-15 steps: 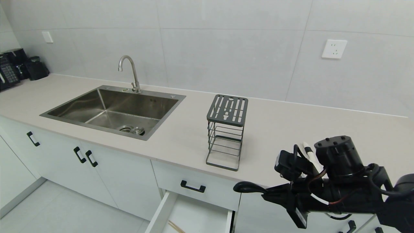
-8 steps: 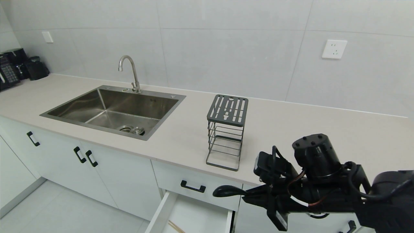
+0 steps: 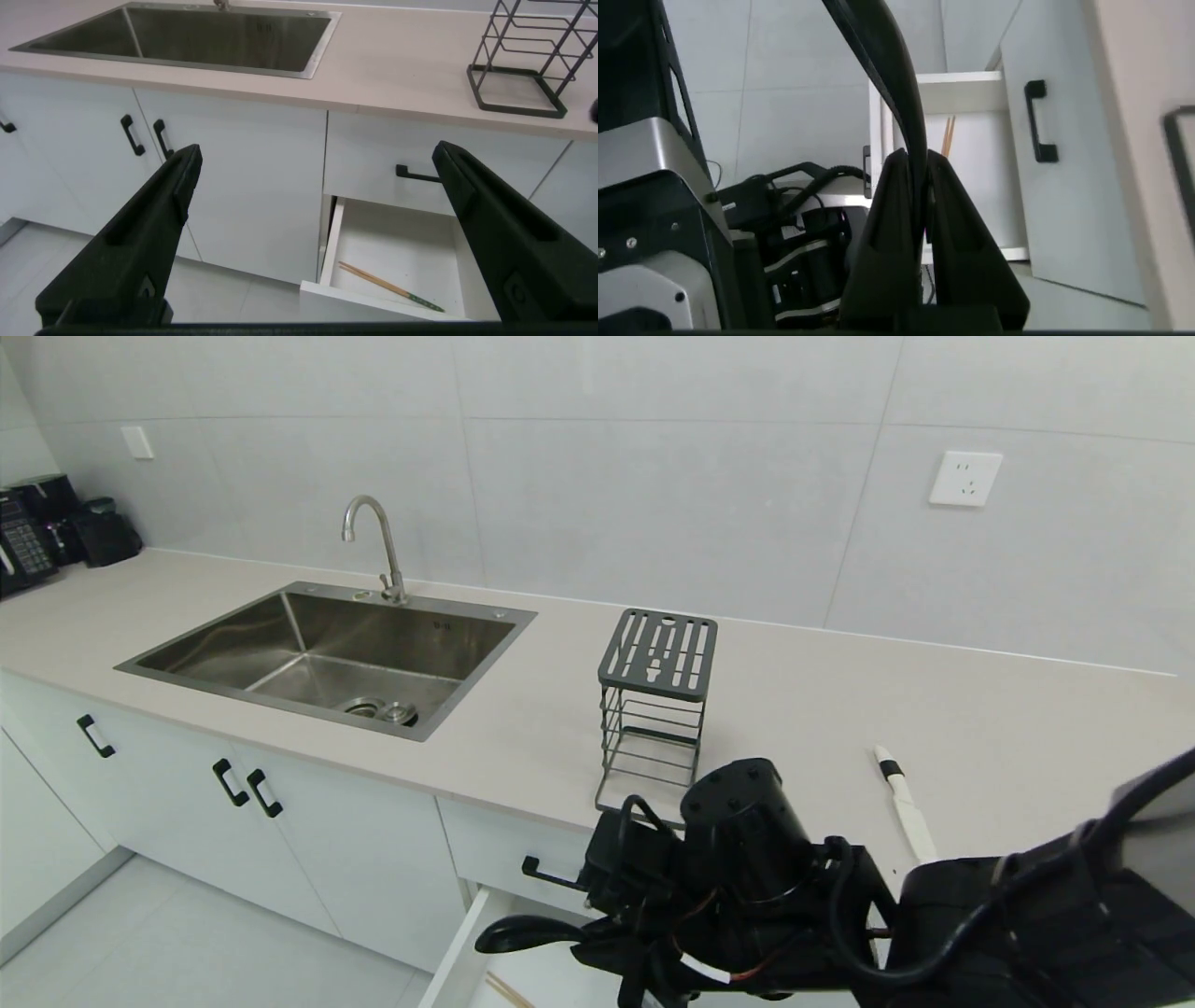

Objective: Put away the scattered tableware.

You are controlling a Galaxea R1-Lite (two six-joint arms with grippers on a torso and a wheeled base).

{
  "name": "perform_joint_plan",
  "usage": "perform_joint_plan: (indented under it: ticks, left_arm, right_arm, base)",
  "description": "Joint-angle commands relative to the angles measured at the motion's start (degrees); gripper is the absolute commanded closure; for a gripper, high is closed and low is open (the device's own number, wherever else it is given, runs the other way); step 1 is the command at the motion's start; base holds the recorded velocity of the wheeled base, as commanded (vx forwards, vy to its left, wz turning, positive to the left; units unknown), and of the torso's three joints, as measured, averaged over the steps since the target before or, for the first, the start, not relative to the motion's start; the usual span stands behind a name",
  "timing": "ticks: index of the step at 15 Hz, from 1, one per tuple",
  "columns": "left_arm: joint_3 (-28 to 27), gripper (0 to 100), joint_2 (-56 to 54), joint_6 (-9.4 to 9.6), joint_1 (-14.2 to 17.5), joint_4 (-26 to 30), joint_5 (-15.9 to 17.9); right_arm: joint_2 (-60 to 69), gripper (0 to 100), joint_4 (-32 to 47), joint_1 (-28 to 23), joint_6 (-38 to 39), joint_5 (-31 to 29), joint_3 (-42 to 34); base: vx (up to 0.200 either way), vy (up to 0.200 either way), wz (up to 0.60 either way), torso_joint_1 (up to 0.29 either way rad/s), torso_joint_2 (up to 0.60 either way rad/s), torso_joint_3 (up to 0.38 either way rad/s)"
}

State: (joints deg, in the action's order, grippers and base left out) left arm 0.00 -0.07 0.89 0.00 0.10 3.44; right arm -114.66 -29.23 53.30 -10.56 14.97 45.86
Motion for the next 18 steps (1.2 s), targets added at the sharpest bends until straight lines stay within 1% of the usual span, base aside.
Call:
perform_joint_plan:
  ticks: [1, 3, 6, 9, 10, 11, 12, 16, 18]
  left_arm:
    - [0.0, 0, 0.07, -0.01, 0.0, -0.01, -0.01]
    - [0.0, 0, 0.07, -0.01, 0.0, -0.01, -0.01]
    - [0.0, 0, 0.07, -0.01, 0.0, -0.01, -0.01]
    - [0.0, 0, 0.07, -0.01, 0.0, -0.01, -0.01]
    - [0.0, 0, 0.07, -0.01, 0.0, -0.01, -0.01]
    - [0.0, 0, 0.07, -0.01, 0.0, -0.01, -0.01]
    - [0.0, 0, 0.07, -0.01, 0.0, -0.01, -0.01]
    - [0.0, 0, 0.07, -0.01, 0.0, -0.01, -0.01]
    - [0.0, 0, 0.07, -0.01, 0.0, -0.01, -0.01]
  right_arm:
    - [-4.16, 100, -0.03, 1.19, 0.1, -1.43, 2.04]
    - [-5.66, 100, 0.23, 2.34, 0.1, -3.72, 3.89]
    - [-7.5, 100, 0.4, 3.39, 0.1, -2.05, 5.91]
    - [-9.7, 100, 0.4, 3.74, 0.27, -1.7, 12.94]
    - [-9.96, 100, 0.32, 3.83, 0.27, -1.7, 13.73]
    - [-12.07, 100, -0.03, 4.01, 1.5, -1.79, 18.39]
    - [-12.95, 100, -0.03, 4.36, 3.53, -1.7, 19.44]
    - [-14.71, 100, -0.21, 4.27, 4.05, -0.64, 18.65]
    - [-14.89, 100, -1.27, 4.27, 4.05, -0.47, 18.65]
  base:
    - [0.0, 0.0, 0.0, 0.0, 0.0, 0.0]
    - [0.0, 0.0, 0.0, 0.0, 0.0, 0.0]
    - [0.0, 0.0, 0.0, 0.0, 0.0, 0.0]
    - [0.0, 0.0, 0.0, 0.0, 0.0, 0.0]
    - [0.0, 0.0, 0.0, 0.0, 0.0, 0.0]
    - [0.0, 0.0, 0.0, 0.0, 0.0, 0.0]
    - [0.0, 0.0, 0.0, 0.0, 0.0, 0.0]
    - [0.0, 0.0, 0.0, -0.008, 0.01, 0.014]
    - [0.0, 0.0, 0.0, -0.195, 0.38, 0.181]
